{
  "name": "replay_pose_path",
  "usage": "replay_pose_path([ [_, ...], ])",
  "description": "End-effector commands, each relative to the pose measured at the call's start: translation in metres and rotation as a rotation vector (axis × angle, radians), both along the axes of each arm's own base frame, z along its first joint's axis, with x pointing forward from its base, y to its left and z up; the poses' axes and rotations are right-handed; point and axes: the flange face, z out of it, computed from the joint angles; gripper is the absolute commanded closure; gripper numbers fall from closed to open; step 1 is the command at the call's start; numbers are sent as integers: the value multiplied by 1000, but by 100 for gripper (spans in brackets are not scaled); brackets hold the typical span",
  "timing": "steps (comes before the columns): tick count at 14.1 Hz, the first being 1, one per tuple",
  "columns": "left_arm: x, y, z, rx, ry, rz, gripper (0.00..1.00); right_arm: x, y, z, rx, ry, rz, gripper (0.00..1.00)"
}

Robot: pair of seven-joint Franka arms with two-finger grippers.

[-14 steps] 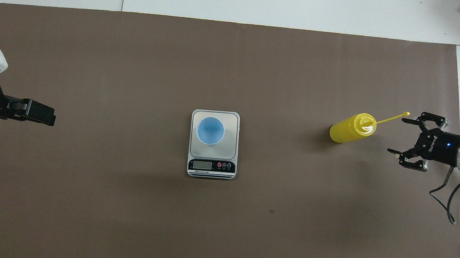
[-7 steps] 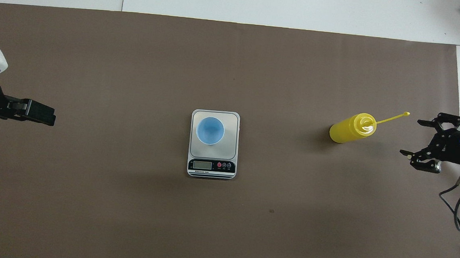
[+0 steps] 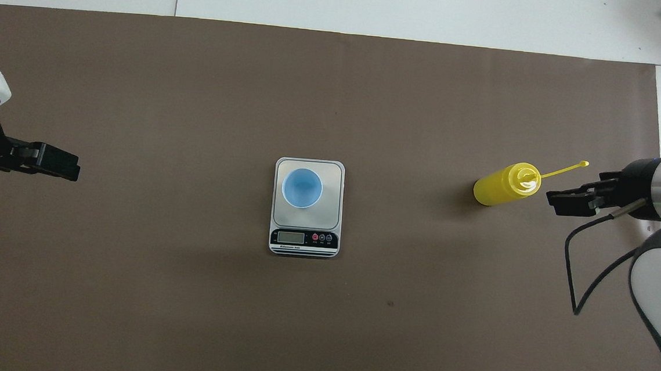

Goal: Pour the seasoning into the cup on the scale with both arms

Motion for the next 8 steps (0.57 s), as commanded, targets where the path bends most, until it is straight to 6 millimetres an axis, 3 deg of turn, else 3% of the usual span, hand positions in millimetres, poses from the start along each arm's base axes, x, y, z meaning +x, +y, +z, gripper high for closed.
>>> replay_pose_path([
  [1,-10,3,1,7,-5,-6,0,17,22,29,-77,48,-74,0],
  [4,-10,3,1,6,-5,-6,0,21,25,64,-126,5,-89,0],
  [8,-10,3,1,6,-5,-6,0,25,29,67,-104,8,-218,0],
])
